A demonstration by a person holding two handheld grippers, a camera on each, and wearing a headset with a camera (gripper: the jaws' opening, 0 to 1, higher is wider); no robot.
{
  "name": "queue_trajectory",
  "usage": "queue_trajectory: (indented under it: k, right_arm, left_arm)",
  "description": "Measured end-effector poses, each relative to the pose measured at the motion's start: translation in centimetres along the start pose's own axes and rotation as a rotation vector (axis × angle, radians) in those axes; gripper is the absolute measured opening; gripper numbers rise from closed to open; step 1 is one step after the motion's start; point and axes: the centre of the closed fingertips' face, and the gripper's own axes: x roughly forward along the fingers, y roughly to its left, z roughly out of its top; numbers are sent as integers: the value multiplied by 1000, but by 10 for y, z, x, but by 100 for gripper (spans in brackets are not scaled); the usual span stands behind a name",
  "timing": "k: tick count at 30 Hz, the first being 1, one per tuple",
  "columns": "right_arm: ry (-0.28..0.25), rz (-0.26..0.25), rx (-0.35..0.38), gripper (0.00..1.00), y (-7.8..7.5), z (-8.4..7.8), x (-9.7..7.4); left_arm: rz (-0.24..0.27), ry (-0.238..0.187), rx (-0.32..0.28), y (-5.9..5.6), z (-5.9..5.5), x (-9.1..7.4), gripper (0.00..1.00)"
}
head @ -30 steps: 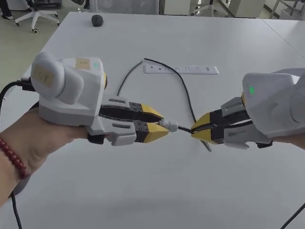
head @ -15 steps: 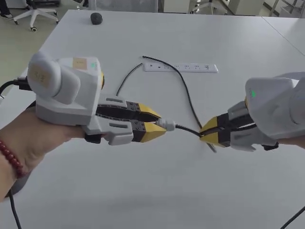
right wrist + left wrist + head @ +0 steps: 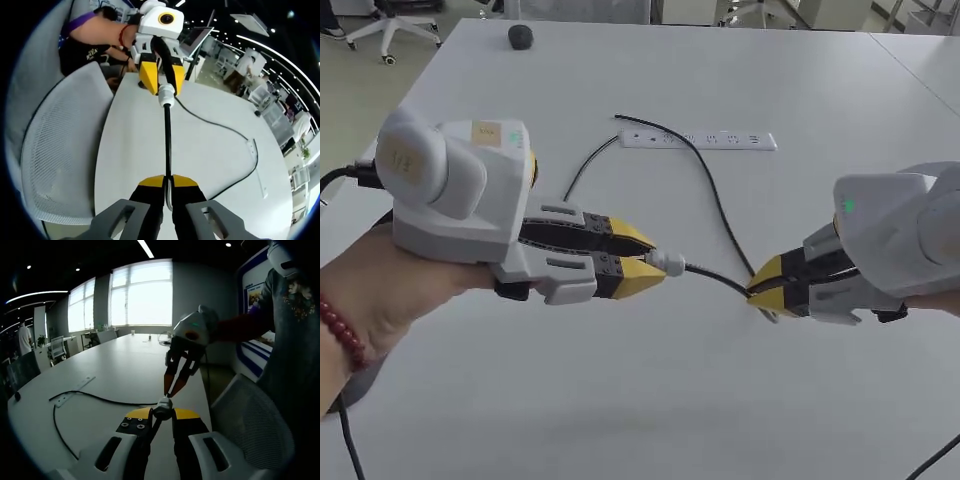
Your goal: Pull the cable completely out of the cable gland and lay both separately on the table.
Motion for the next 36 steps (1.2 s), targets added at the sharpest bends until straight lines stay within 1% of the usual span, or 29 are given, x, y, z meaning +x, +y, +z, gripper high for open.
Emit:
queue_trajectory:
  k: [2,11,13,16,24,36]
  right_arm:
    - [12,-2,-6,0,0,-3,1]
    - [56,9,20,0,3,-22,5]
    - [66,15,31,0,3,-27,6]
    - [96,15,32,0,2,-38,7]
    - [119,23,58,0,3,-50,8]
    - [157,34,112,0,2,-75,12]
  left_arm:
    - [0,0,0,0,0,-1,16]
    - [-1,-1,-1,0,0,-3,16]
    - [-3,-1,0,-1,0,-3,16]
    - [-4,-3,1,-1,1,-3,16]
    - [-7,-5,1,0,2,-2,16]
    - [-6,-10,1,1,4,-5,16]
